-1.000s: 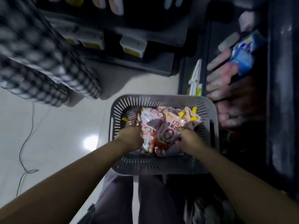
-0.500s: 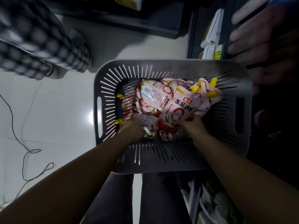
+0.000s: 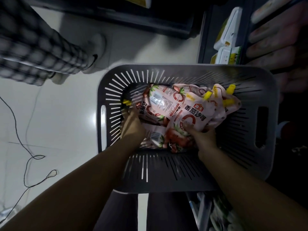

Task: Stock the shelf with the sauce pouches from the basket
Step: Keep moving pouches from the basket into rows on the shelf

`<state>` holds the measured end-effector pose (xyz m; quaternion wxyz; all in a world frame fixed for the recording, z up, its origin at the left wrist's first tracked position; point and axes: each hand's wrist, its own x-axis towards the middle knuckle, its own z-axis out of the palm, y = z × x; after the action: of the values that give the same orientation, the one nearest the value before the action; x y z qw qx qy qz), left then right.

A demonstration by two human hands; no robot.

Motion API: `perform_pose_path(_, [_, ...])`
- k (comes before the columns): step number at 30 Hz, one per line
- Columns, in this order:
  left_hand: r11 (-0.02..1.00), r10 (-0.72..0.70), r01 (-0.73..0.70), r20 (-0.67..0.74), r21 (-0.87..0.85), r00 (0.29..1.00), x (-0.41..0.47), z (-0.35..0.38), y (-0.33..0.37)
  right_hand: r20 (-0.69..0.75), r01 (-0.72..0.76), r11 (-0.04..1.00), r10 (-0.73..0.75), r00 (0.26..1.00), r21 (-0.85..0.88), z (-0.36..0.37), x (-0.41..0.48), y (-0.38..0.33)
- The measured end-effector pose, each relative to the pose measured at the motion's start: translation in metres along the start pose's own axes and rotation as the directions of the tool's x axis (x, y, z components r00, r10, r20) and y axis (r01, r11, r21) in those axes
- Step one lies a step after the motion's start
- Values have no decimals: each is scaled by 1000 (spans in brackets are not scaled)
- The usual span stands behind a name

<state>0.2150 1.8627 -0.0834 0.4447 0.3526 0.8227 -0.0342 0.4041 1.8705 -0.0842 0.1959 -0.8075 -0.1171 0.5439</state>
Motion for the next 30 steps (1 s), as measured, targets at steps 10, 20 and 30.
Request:
perform_pose_path(10, [886,158,-236,219,399,963,9,-14,6,330,-114,992,123,936,-47,-20,-10,-16])
perform_pose_path(20, [674,387,-524,355,520,851,-47,-52,32,292,-24,997,46,955,-77,-50,-10,-9])
perform_pose_path(30, [79,870,-896,409,437,276,-46,-73,41,226,-71,994,87,970,-78,-64,-8,-10])
